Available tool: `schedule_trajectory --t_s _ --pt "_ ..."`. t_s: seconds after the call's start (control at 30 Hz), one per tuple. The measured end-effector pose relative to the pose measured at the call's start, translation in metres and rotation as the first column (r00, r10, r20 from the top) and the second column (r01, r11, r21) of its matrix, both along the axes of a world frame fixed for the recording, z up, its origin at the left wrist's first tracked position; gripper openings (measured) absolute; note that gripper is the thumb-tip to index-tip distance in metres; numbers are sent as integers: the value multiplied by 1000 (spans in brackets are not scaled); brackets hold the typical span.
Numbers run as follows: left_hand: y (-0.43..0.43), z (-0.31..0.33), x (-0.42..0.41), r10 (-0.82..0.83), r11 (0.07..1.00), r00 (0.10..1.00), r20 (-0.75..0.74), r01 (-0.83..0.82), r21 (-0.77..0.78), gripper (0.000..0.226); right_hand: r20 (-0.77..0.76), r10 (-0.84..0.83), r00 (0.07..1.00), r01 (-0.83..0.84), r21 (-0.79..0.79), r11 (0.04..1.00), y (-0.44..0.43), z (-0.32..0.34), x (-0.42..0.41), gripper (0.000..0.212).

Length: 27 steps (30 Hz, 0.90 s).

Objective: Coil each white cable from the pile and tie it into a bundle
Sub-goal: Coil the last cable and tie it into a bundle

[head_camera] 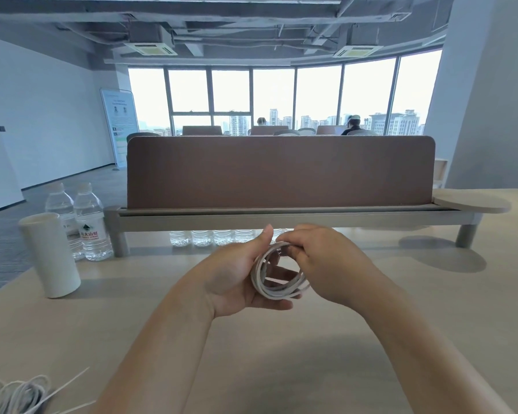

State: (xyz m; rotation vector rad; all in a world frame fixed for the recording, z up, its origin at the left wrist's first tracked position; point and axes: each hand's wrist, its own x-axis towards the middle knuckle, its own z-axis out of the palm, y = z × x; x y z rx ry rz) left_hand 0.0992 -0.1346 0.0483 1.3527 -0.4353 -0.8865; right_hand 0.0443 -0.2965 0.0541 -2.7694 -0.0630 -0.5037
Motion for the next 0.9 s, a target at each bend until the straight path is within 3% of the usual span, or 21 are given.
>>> schedule_trajectory --t_s 0.3,0.63,0.8,0.9 --pt "-1 0 -4 71 997 997 27 -72 28 48 25 -7 1000 8 -31 999 3 -2 1 30" --pt "-16 -7 -13 211 963 898 387 -259 76 48 -93 59 994 -49 105 993 -7 -1 1 29" --pt "-17 -8 -13 214 960 892 398 -267 81 60 -94 94 991 -74 192 979 -10 4 -5 28" --pt "-20 -10 -16 204 959 896 394 -263 102 54 -91 99 991 -78 206 975 -11 5 -9 29"
